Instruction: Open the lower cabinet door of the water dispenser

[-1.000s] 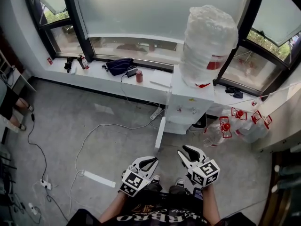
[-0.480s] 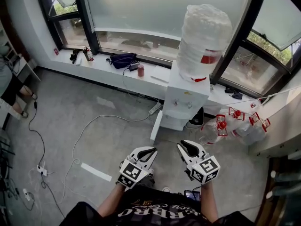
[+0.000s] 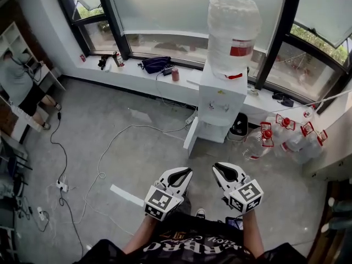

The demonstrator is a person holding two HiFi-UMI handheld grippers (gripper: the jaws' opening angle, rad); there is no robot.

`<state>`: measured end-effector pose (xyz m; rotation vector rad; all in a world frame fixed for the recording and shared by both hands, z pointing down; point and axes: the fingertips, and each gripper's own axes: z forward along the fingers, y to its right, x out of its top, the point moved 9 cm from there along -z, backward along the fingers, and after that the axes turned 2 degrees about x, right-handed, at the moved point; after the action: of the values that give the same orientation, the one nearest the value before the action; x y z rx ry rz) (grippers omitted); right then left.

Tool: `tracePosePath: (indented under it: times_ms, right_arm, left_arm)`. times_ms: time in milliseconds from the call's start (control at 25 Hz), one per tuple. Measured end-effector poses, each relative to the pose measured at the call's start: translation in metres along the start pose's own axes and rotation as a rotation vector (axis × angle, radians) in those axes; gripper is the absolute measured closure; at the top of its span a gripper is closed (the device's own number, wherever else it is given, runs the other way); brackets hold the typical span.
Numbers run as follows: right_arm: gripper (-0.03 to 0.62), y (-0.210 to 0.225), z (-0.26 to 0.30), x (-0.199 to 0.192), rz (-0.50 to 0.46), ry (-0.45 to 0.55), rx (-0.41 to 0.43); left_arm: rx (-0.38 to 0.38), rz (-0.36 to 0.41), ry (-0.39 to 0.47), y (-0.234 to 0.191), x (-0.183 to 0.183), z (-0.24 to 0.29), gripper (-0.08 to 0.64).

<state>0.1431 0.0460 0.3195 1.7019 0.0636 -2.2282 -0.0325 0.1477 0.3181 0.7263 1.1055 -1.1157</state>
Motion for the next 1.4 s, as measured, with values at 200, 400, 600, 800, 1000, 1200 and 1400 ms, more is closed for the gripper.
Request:
tracePosePath:
  times_ms: [200, 400, 600, 800, 1000, 1200, 1400]
  right_arm:
    - [0.549, -0.025, -0.031, -0.019, -0.015, 0.019, 0.043]
    - [0.572, -0.042, -0.054, -0.029, -0.026, 0.047, 0.068]
    - [0.578, -0.057, -0.064, -0.036, -0.041, 0.054, 0.092]
    - [0.578, -0.068, -0.067, -0.038, -0.063, 0.055, 0.119]
    - [0.58, -0.072, -0.066, -0.039, -0.083, 0.045, 0.135]
    - [0.58, -0.071, -0.062, -0.04, -0.089, 0.025, 0.138]
    - [0.58, -0.069, -0.059, -0.04, -0.089, 0.013, 0.131]
  left_arm:
    - [0.038, -0.008, 0.004, 0.05, -0.012, -0.026, 0.54]
    - [0.068, -0.012, 0.002, 0.085, -0.022, -0.043, 0.54]
    - [0.088, -0.008, 0.016, 0.1, -0.024, -0.058, 0.54]
    - [0.097, -0.017, 0.029, 0.106, -0.024, -0.067, 0.54]
    - [0.107, -0.02, 0.033, 0.11, -0.026, -0.069, 0.54]
    - [0.108, -0.023, 0.032, 0.11, -0.029, -0.071, 0.54]
    - [0.107, -0.026, 0.023, 0.108, -0.032, -0.072, 0.54]
